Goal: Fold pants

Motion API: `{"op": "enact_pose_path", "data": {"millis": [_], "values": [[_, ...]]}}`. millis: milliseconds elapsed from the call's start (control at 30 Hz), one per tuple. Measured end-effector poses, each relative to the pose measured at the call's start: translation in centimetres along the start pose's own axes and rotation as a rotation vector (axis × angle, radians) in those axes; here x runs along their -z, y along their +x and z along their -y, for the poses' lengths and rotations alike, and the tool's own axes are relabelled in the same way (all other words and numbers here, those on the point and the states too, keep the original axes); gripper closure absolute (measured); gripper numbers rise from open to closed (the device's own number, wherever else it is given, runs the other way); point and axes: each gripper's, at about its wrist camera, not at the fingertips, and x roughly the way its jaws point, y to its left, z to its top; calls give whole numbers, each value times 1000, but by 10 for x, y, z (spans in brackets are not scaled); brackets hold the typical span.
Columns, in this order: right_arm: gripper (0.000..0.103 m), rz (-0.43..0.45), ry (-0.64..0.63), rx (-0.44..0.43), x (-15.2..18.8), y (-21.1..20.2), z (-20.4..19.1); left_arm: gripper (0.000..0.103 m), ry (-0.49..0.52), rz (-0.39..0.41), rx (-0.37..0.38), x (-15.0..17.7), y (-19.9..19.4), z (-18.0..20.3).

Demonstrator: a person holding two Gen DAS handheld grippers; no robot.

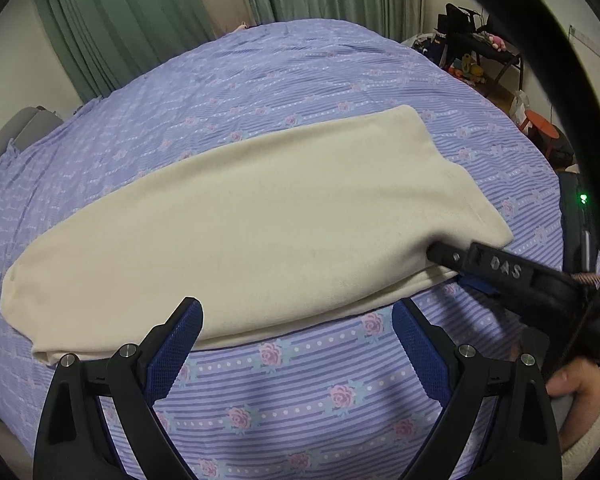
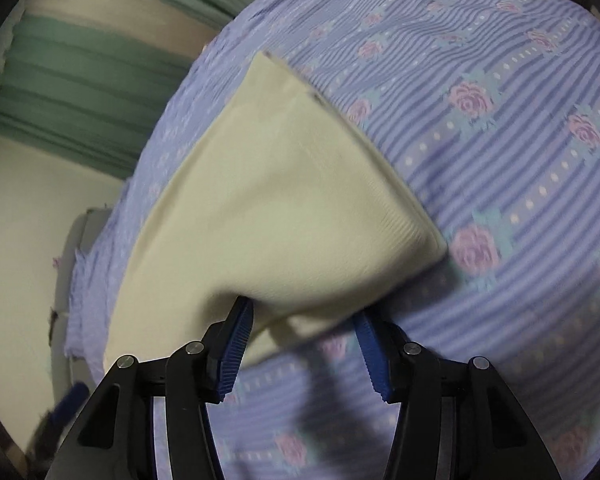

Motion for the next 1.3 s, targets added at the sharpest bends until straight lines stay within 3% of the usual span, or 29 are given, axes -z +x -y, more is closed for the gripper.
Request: {"op": "enact_pose_path", "data": {"millis": [167, 300, 400, 600, 633, 667, 700, 933, 967, 1000, 1033, 1167, 1300], "values": [[48, 7, 6, 4, -4, 2, -10, 6, 14, 7, 7, -4, -1, 3], [48, 33, 41, -52, -1, -24, -5, 6, 10, 7, 21, -6, -3, 3], [48, 63, 61, -40, -2, -34, 1, 6, 1, 2, 28, -7, -2, 4], [48, 30, 140, -7, -5, -17, 14, 6, 21, 5, 31, -8, -3, 7], [52, 39, 149, -15, -4, -16, 16, 6, 26, 8, 32, -8, -4, 7], [75, 50, 164, -2, -4, -16, 18, 6, 29, 11, 32, -8, -4, 7], [87, 59, 166, 21, -4, -21, 18, 6, 31, 11, 31, -9, -4, 8], [88, 101, 87, 85, -2, -32, 8, 6, 13, 8, 37, -8, -5, 7], [85, 103, 97, 79, -3, -32, 9, 6, 10, 10, 36, -7, -6, 7], [71, 98, 118, 67, -2, -31, 12, 6, 9, 11, 36, -6, -6, 6], [65, 89, 149, 77, -1, -29, 17, 6, 8, 10, 35, -6, -7, 6], [62, 109, 157, 55, 0, -19, 20, 6, 6, 6, 29, -5, -7, 7], [44, 141, 140, 28, -3, -11, 17, 6, 12, 8, 24, -5, -8, 9]]}}
